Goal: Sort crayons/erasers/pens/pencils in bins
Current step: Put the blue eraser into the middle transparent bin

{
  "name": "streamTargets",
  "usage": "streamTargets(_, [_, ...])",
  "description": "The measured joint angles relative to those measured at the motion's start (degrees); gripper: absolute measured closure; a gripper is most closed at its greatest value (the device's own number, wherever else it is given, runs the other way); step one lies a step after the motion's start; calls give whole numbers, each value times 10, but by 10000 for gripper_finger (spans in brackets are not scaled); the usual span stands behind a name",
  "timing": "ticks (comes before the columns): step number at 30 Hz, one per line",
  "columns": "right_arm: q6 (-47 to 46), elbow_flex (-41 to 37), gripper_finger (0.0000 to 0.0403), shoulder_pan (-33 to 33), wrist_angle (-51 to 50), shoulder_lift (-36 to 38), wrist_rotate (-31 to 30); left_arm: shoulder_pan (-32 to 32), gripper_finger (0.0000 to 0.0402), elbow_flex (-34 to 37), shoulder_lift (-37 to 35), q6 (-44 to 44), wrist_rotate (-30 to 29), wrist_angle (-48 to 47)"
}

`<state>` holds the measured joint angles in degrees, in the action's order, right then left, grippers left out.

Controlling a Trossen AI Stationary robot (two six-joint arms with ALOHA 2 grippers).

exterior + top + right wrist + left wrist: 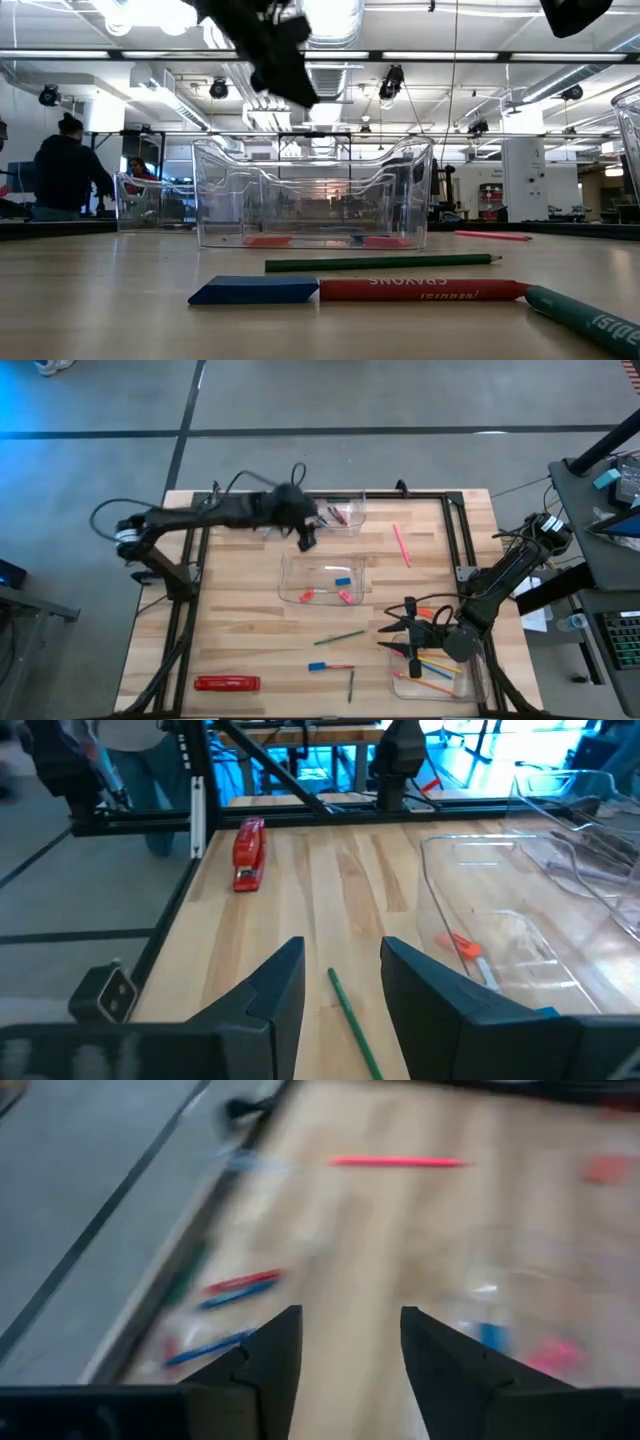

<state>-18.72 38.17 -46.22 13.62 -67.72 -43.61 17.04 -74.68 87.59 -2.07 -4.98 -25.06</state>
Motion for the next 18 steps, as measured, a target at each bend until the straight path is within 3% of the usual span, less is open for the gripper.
streamTargets(4, [0, 0, 280, 0, -1, 0, 0, -139, 260, 26, -36, -1, -46, 16])
streamTargets(11, [1, 0, 280, 1, 4, 0, 0, -423, 276, 97, -16, 44, -215, 155])
streamTargets(15, [-1, 0, 280, 1, 7, 0, -1, -527, 277, 134, 35, 39, -316, 302])
streamTargets(18, [-8, 0, 280, 1, 9, 0, -1, -560, 277, 146, 69, 26, -365, 376])
